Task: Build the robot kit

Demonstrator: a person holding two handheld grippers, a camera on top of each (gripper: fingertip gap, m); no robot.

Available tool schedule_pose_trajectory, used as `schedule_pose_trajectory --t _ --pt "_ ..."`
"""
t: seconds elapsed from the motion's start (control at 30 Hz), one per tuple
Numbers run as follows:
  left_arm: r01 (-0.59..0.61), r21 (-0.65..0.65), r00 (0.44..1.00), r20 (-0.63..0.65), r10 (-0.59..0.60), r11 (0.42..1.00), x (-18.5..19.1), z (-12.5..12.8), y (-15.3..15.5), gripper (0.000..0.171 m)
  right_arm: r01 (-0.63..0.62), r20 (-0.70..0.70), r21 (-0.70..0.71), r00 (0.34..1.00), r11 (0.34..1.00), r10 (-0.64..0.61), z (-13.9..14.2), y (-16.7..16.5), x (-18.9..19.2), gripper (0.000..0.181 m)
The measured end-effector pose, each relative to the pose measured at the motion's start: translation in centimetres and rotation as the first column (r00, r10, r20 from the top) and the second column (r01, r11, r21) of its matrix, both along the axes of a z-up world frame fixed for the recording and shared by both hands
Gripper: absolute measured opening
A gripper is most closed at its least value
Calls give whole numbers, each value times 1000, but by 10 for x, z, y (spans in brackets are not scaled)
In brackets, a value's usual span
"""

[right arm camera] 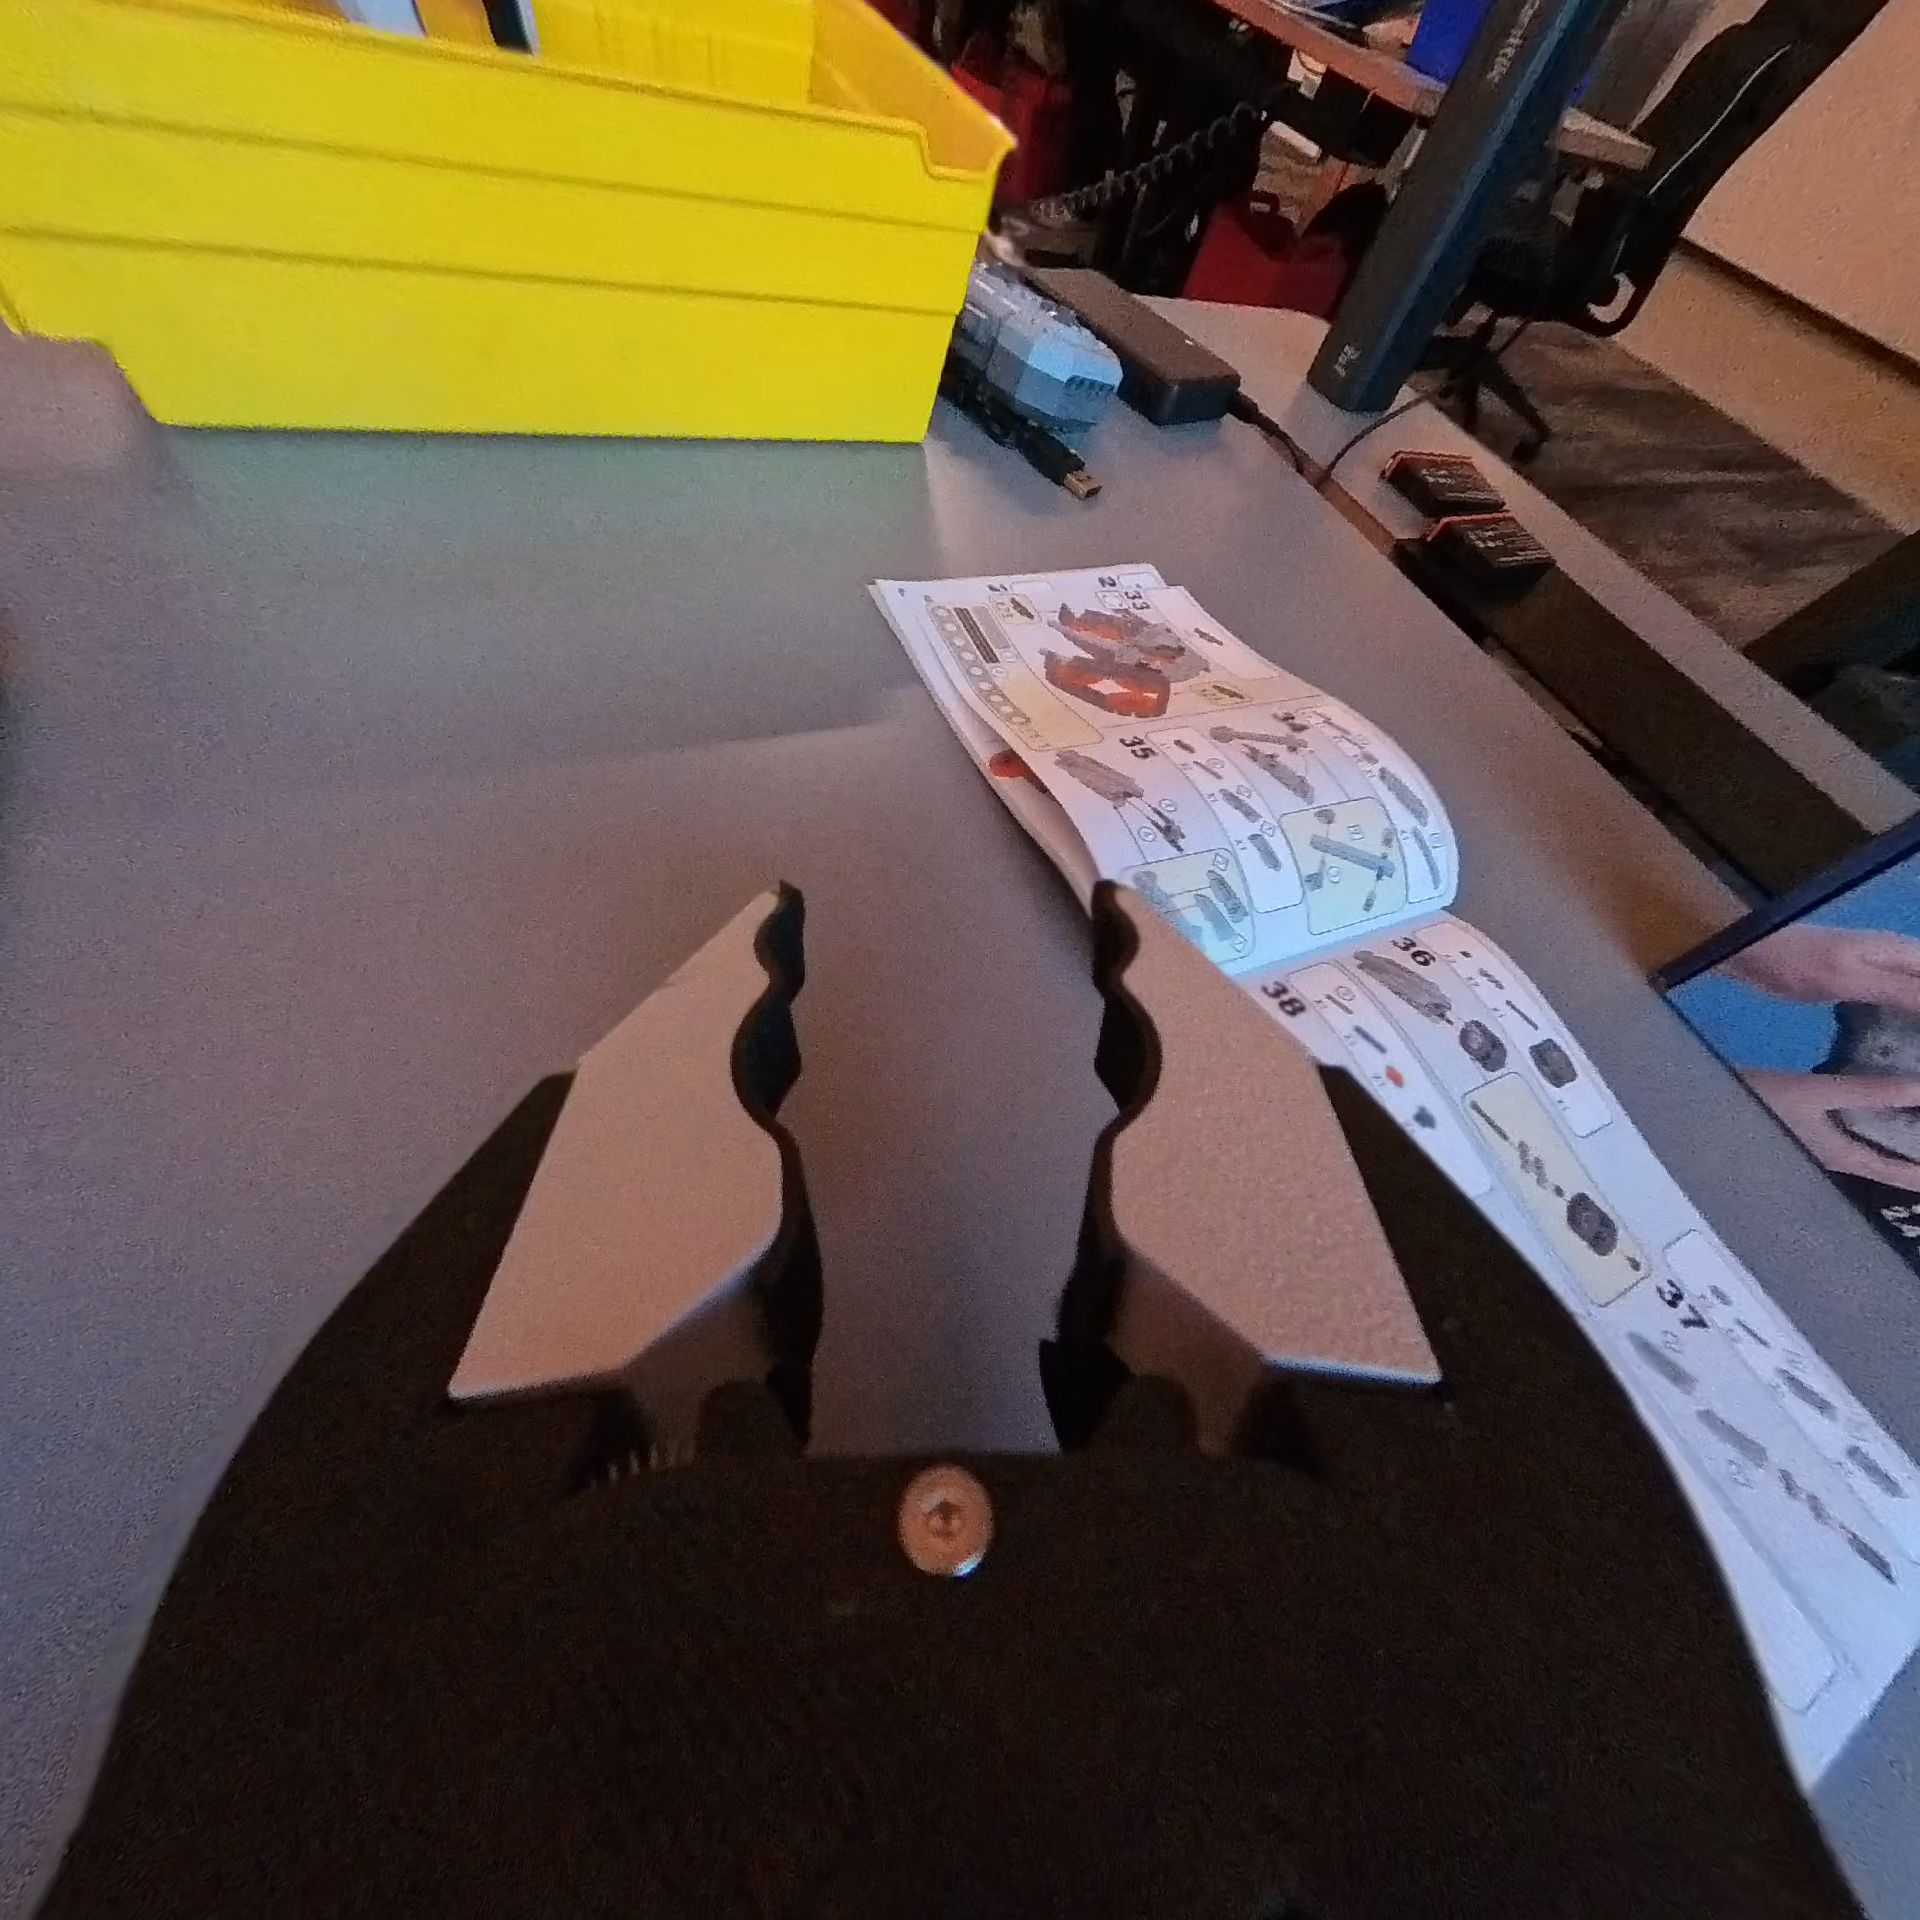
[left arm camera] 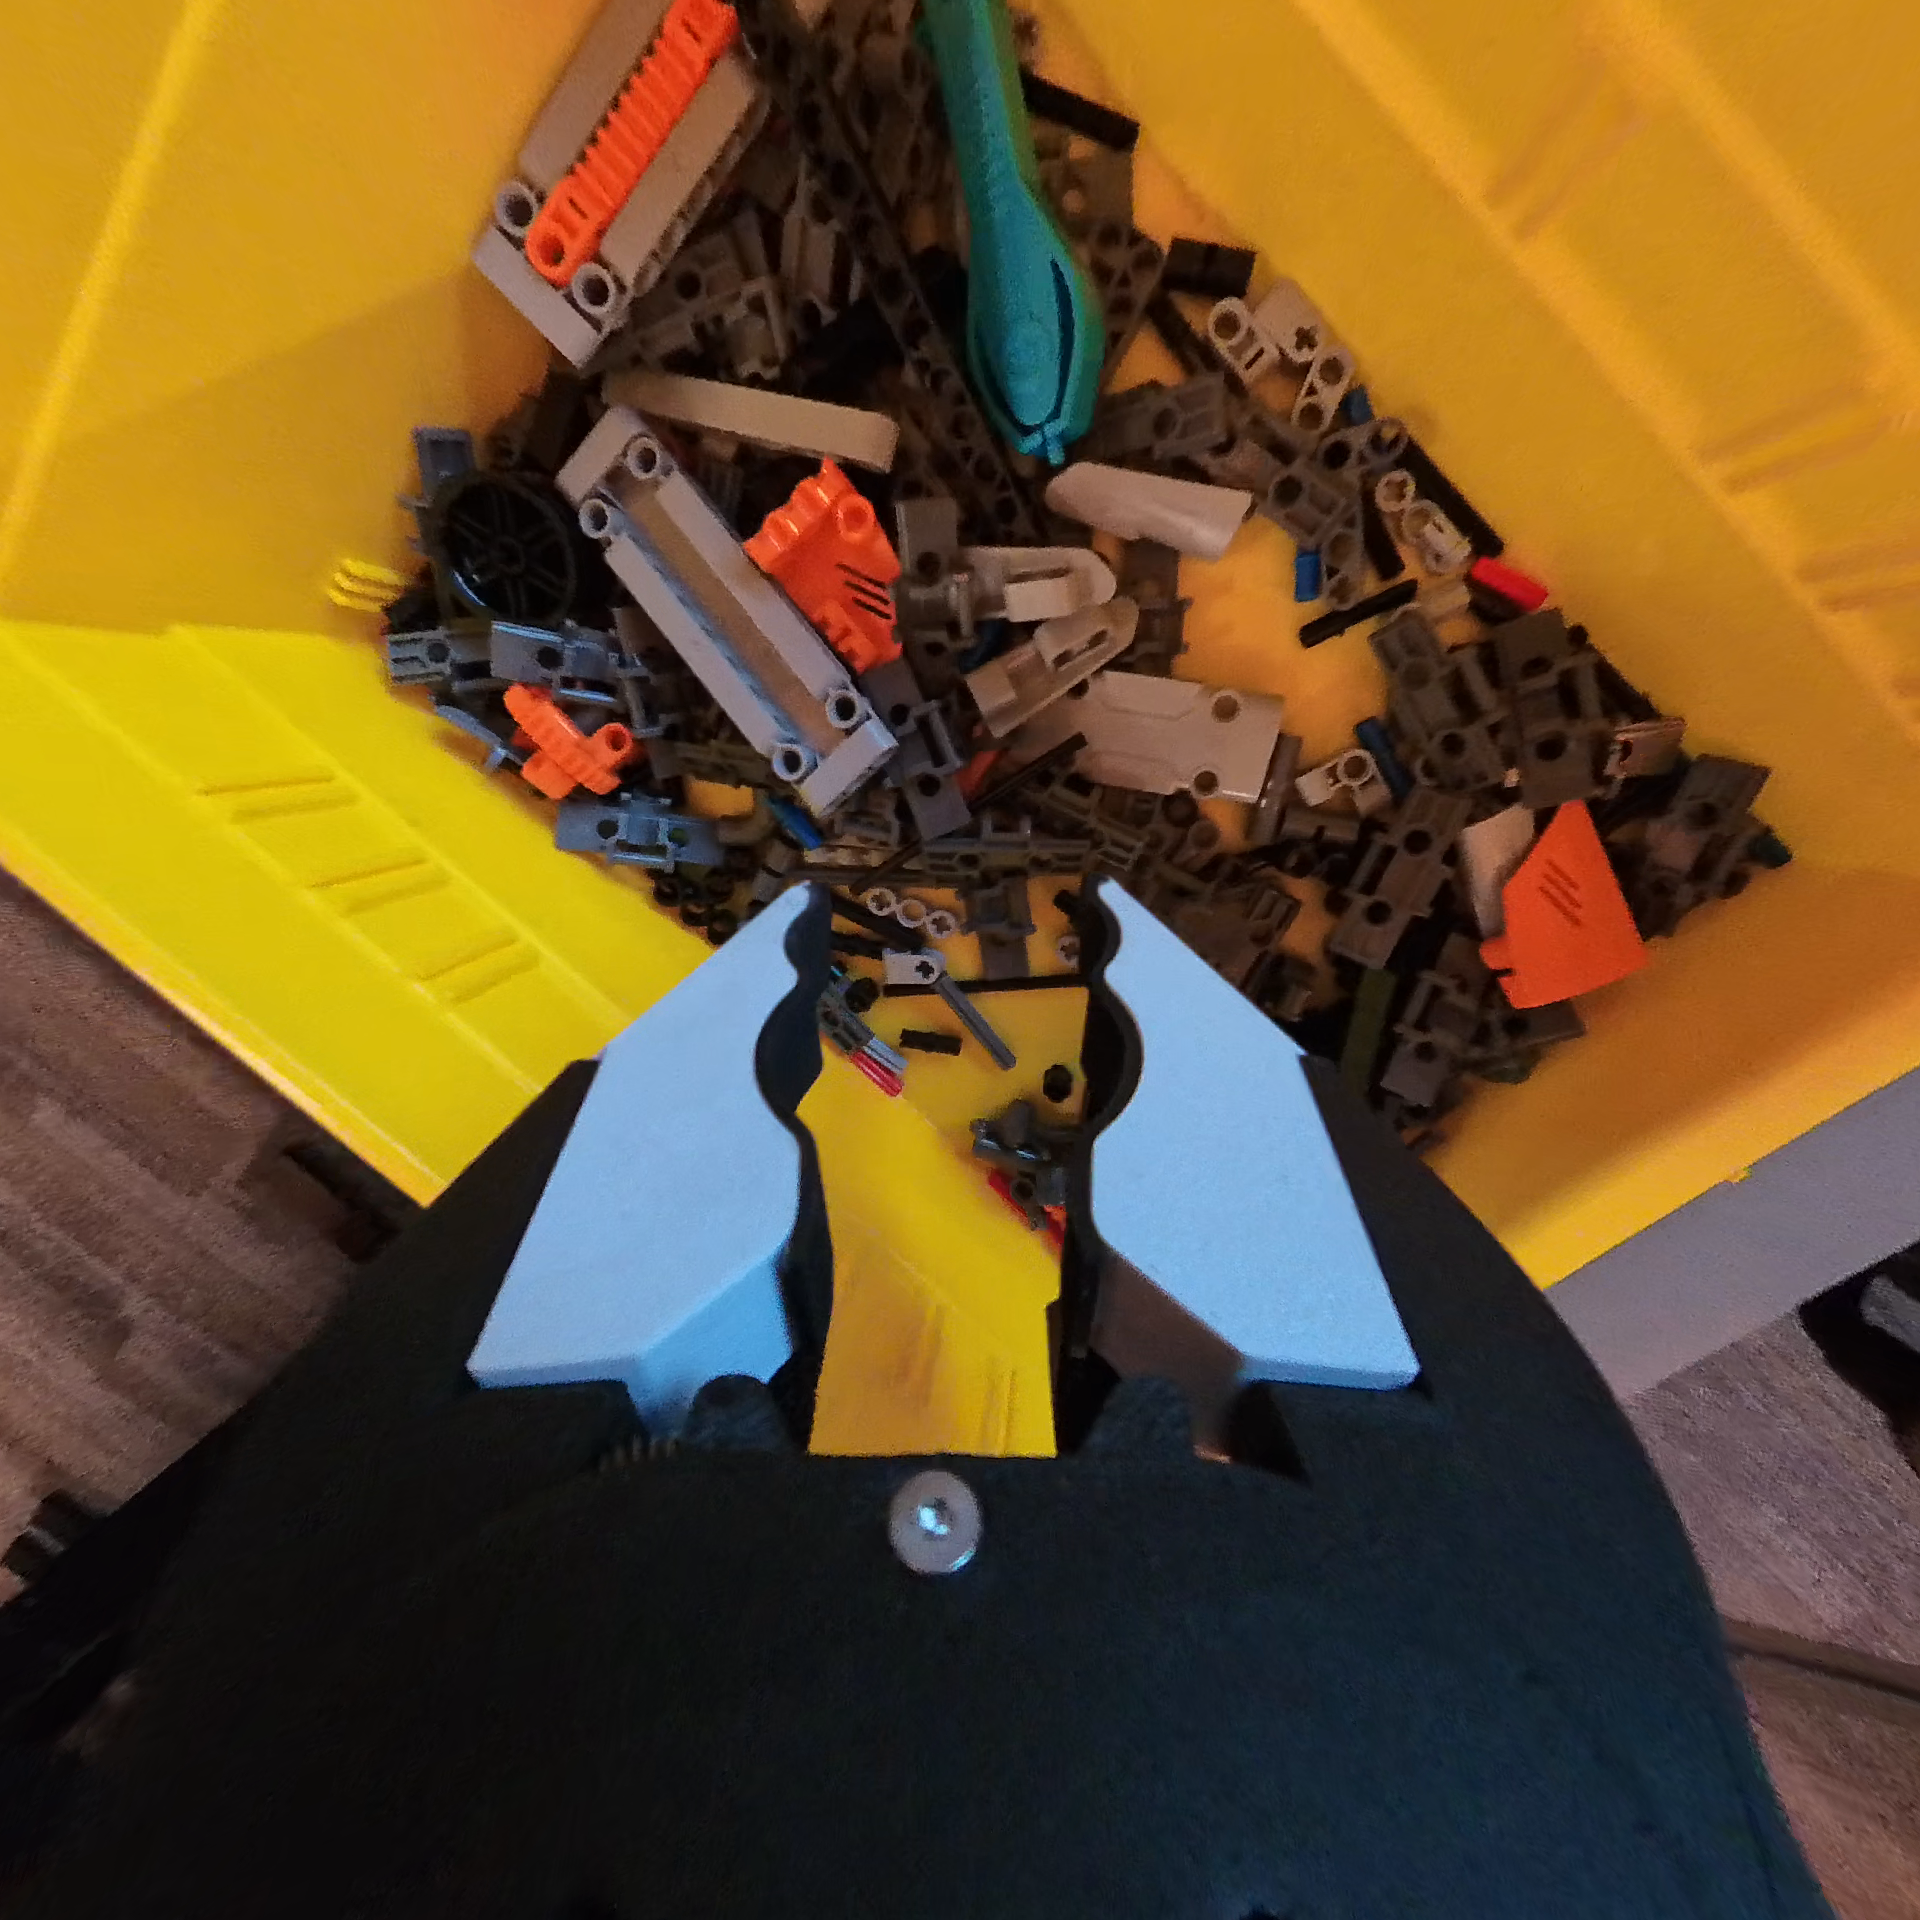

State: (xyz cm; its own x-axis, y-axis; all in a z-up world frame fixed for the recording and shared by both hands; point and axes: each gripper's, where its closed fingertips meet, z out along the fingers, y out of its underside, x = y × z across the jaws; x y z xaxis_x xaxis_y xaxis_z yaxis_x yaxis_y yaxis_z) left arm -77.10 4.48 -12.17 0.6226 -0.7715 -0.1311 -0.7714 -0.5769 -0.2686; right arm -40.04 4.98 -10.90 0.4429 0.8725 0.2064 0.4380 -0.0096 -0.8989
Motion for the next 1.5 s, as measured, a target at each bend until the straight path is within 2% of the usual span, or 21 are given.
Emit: schedule_pose_trajectory --t 0.17,0.27,0.33,0.47,0.6,0.77,0.87,0.93,1.07,1.13,1.17,1.23,1.33,1.4,1.43,1.5 --pt "-4 -87 1000 18 5 996 -2 -11 -3 48 8 -66 112 998 994 0 9 21 -10 54" --pt "-16 -77 994 104 24 997 6 -8 -3 48 39 -63 183 998 982 -28 11 27 -7 47" --pt "-21 -84 988 154 34 996 12 -10 -4 48 52 -103 285 994 957 -24 23 26 -5 40" --pt "-26 -33 988 148 31 999 16 -10 4 45 79 -63 325 996 942 -62 21 29 0 40" --pt "-77 18 978 193 72 997 19 13 12 46 133 -103 322 989 937 -105 27 36 7 40" --pt "-215 49 941 279 193 975 17 60 2 48 182 -105 291 982 939 -158 25 45 12 41" --pt "-325 40 868 410 281 945 29 92 -10 44 186 -89 241 982 952 -169 21 47 12 40" --pt "-347 49 847 444 290 937 30 112 -18 45 175 5 168 984 970 -179 26 43 12 44" --pt "-323 121 824 524 216 938 18 148 -30 46 272 28 205 959 940 -284 107 21 13 46" --pt "-339 82 771 595 227 937 6 163 -38 47 373 -17 205 926 905 -378 156 9 9 46" --pt "-350 48 742 623 245 936 0 175 -43 47 386 -51 198 922 901 -383 182 4 0 46" --pt "-372 53 686 688 236 927 -10 211 -54 46 358 -90 221 934 907 -347 234 7 -25 46" --pt "-404 159 713 671 201 901 -38 250 -65 50 210 -83 247 977 946 -196 302 25 -72 53" --pt "-409 211 702 694 158 888 -46 271 -65 49 125 -83 202 990 971 -110 332 33 -89 56" --pt "-406 235 702 699 137 883 -49 278 -62 48 89 -58 175 995 981 -80 338 32 -91 59" --pt "-386 265 707 700 99 884 -48 290 -47 47 103 20 152 994 983 -107 336 23 -74 61"
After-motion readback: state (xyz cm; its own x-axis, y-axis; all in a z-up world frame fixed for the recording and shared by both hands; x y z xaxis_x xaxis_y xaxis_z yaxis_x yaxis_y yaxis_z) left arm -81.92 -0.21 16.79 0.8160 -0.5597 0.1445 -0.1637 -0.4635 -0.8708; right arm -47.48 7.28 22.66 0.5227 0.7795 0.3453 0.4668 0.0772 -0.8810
